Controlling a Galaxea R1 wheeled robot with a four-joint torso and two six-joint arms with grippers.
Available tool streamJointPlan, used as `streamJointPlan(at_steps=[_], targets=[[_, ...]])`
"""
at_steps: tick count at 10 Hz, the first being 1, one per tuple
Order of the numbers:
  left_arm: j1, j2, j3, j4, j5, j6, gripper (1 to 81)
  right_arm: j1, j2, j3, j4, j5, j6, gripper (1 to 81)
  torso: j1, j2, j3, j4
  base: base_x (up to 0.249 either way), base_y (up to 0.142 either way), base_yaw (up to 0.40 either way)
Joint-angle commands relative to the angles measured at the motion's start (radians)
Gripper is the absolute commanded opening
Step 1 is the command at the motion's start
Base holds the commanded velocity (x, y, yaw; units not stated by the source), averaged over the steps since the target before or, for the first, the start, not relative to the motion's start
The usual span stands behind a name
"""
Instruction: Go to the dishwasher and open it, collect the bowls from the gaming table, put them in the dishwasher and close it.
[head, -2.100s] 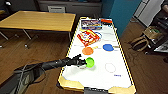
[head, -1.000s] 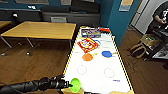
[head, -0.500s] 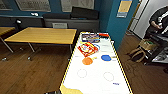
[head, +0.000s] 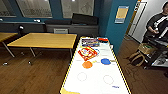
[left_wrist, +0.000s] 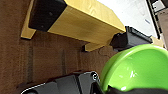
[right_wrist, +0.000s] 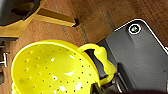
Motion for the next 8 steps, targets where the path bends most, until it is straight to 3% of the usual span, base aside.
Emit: streamJointPlan(at_steps=[1,3,4,5,7,8], targets=[[0.044,0.028,-0.114,0.072,-0.113,-0.001,1.0,0.034,-0.024,-0.006,-0.026,-0.039,-0.004,1.0,0.0,0.0,0.0,0.0,0.0,0.0,0.0],[0.11,0.064,-0.178,0.098,-0.152,-0.001,1.0,0.025,-0.016,-0.026,-0.031,-0.039,-0.005,1.0,0.0,0.0,-0.001,0.0,0.0,0.0,0.0],[0.137,0.084,-0.209,0.101,-0.172,0.0,1.0,0.022,-0.015,-0.026,-0.041,-0.039,-0.005,1.0,0.0,0.0,0.028,0.0,0.0,0.0,0.0],[0.16,0.101,-0.241,0.101,-0.182,0.009,1.0,0.022,-0.01,-0.026,-0.045,-0.039,-0.004,1.0,0.0,0.0,0.099,0.0,0.0,0.0,0.0],[0.195,0.13,-0.292,0.102,-0.196,0.016,1.0,0.018,-0.007,-0.029,-0.052,-0.039,-0.005,1.0,0.0,0.0,0.126,0.0,0.0,0.0,0.0],[0.208,0.14,-0.307,0.118,-0.207,0.014,1.0,0.016,-0.004,-0.032,-0.052,-0.039,-0.005,1.0,-0.001,0.0,0.057,0.0,0.0,0.0,0.0]])
